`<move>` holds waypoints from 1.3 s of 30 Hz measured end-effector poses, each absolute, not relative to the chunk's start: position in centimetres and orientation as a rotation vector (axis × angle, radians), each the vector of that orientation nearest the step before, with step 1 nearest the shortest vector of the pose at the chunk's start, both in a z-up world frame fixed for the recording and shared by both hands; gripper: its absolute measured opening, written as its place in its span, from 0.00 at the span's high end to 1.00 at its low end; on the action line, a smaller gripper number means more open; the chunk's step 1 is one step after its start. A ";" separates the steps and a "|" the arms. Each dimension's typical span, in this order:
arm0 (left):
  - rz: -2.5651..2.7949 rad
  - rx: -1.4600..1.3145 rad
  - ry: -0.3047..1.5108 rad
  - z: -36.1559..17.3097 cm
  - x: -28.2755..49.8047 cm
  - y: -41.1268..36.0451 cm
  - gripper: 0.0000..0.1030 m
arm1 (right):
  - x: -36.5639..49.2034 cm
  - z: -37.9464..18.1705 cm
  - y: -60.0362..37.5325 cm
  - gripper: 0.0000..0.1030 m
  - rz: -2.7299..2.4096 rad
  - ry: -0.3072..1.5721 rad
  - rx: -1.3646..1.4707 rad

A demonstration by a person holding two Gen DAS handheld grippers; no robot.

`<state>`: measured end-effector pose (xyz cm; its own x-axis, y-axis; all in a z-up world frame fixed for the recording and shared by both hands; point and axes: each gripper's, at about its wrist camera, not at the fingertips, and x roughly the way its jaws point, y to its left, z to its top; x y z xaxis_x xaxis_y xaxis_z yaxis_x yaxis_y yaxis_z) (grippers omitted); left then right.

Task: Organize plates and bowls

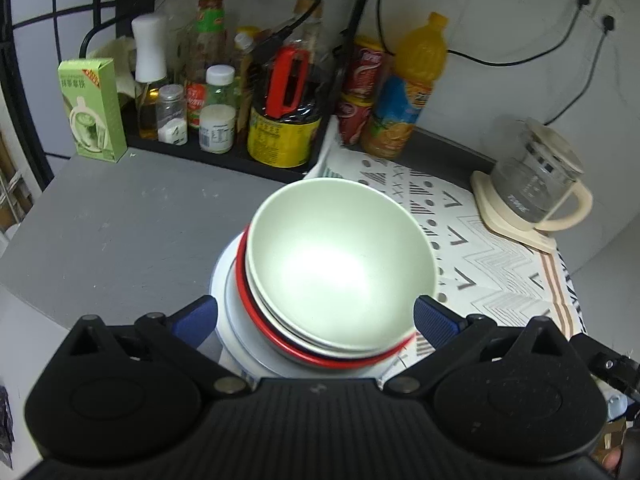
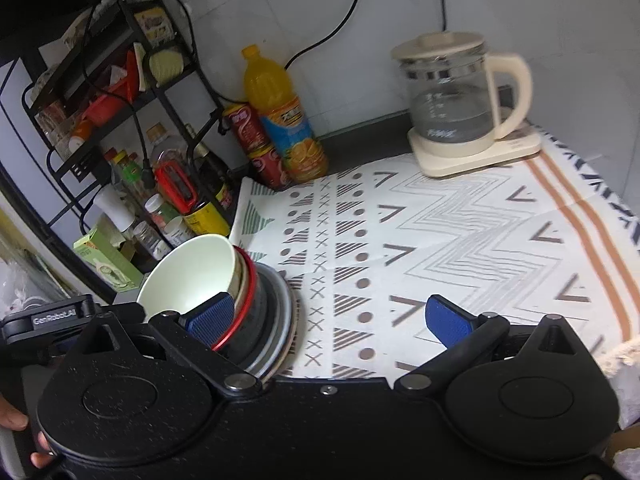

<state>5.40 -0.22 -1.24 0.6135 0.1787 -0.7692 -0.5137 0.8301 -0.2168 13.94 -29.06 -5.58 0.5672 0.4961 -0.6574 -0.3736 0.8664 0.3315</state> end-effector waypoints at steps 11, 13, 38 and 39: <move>0.331 -0.426 0.752 0.8 3.3 -1.8 0.00 | 11.1 -3.3 -31.8 0.00 0.396 0.746 0.192; 0.312 -0.418 0.748 1.2 3.2 -2.0 0.00 | 10.5 -2.8 -32.0 0.00 0.376 0.731 0.188; 0.049 -0.267 0.735 3.0 -2.5 2.2 0.00 | -0.3 -0.4 -27.1 0.00 0.182 0.657 0.115; 0.044 -0.259 0.734 3.0 -2.8 2.5 0.00 | -0.8 -0.4 -26.8 0.00 0.186 0.655 0.112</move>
<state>-2.83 2.45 3.04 0.7430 -0.0506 -0.6674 -0.1300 0.9673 -0.2180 -0.76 -26.83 -0.37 0.7772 0.2065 -0.5944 -0.1359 0.9774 0.1619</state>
